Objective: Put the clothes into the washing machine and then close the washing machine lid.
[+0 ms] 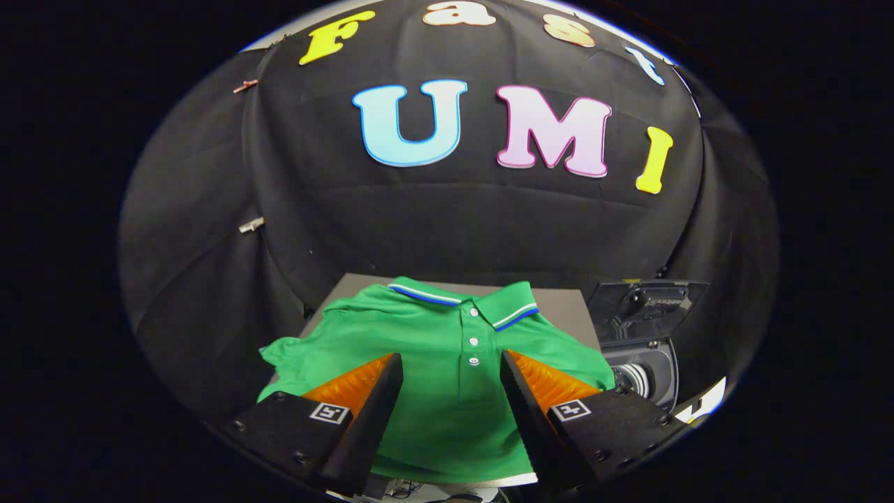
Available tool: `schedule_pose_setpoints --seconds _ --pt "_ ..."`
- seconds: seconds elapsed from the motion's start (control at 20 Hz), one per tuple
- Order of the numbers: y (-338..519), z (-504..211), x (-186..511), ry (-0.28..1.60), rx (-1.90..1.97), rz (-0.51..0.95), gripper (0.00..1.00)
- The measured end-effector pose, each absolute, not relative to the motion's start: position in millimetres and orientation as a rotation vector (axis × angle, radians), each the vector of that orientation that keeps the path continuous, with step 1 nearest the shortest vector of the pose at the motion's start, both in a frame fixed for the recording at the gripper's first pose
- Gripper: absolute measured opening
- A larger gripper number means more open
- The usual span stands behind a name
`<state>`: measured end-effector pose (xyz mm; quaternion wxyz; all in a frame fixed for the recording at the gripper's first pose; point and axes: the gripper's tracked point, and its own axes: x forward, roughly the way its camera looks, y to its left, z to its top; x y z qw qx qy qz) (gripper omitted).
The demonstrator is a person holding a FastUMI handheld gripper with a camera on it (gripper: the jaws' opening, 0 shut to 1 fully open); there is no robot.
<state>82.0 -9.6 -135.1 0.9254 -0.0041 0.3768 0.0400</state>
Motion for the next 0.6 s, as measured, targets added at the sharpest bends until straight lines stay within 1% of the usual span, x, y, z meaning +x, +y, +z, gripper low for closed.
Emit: schedule_pose_setpoints --seconds 0.15,0.25,0.4,0.45,0.6 --pt "-20 -168 85 0.836 -0.051 0.048 0.89" --pt "-23 -190 78 0.912 -0.067 0.057 0.88" --pt "-23 -192 77 0.91 -0.081 0.099 0.88" --pt "-21 -190 77 0.888 -0.063 0.099 0.9" --pt "-22 -192 79 0.856 -0.093 0.14 0.9"
